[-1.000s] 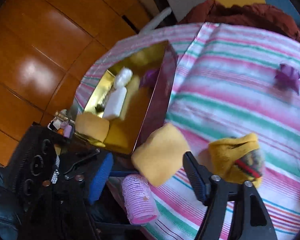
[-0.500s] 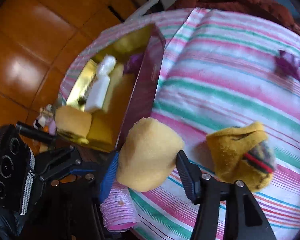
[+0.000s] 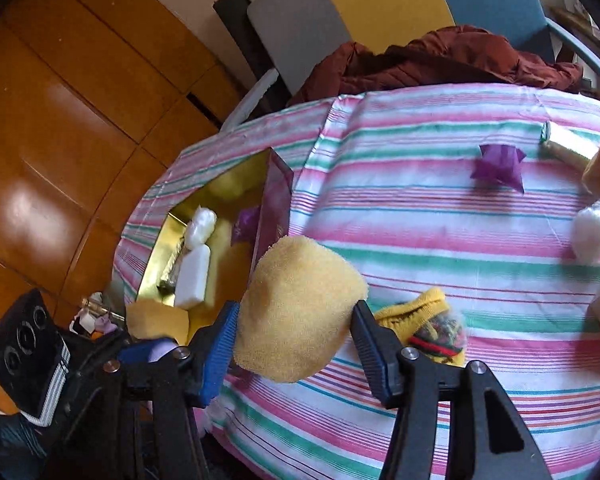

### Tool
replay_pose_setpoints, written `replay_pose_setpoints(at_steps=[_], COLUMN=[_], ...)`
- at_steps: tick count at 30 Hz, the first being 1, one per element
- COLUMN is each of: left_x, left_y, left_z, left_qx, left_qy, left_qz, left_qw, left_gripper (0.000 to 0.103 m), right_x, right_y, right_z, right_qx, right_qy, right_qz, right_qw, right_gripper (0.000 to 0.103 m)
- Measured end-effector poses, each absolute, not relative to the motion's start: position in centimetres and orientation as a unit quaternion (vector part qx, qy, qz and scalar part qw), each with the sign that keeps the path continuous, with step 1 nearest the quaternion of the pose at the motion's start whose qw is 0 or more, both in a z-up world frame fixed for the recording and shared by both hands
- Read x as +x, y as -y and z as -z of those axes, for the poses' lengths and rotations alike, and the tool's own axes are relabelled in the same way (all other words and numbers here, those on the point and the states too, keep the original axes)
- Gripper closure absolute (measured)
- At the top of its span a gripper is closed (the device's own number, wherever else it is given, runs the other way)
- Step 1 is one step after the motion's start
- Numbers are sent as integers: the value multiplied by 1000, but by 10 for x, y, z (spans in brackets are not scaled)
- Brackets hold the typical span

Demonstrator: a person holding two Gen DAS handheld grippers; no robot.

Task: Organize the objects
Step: 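Carry the pink roller and yellow sponge into the gold tray and release both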

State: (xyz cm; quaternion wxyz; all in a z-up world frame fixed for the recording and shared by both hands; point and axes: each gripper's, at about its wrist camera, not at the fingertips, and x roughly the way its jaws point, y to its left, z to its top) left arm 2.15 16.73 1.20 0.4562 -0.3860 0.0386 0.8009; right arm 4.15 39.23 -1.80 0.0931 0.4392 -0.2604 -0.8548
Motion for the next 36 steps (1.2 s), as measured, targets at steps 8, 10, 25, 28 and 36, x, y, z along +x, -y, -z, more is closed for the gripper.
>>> replay_pose_setpoints(at_steps=[8,10,25,28,36], left_x=[-32,-52,-188,-179,-147], left_y=[-118,-106,-94,-79,-42], left_z=[-37,-40,-25,-32,-20], left_qx=[-382,-388,-452,-436,-434], left_qy=[-5,3,56,67,89], left_qz=[-853,-859,-856,-865,-873], left_qw=[356,334,243,238,206], left_gripper=[32,32,20,17,17], right_x=[25,19,-39,-40,-24], right_y=[-349,-334,-243,-240,-218], right_z=[3,1,37,42,55], right_qx=[438,439,505,513,544], right_qy=[217,206,155,157,115], right_qz=[863,863,834,825,801], right_qw=[127,143,159,176,221], right_gripper=[46,46,36,34,20])
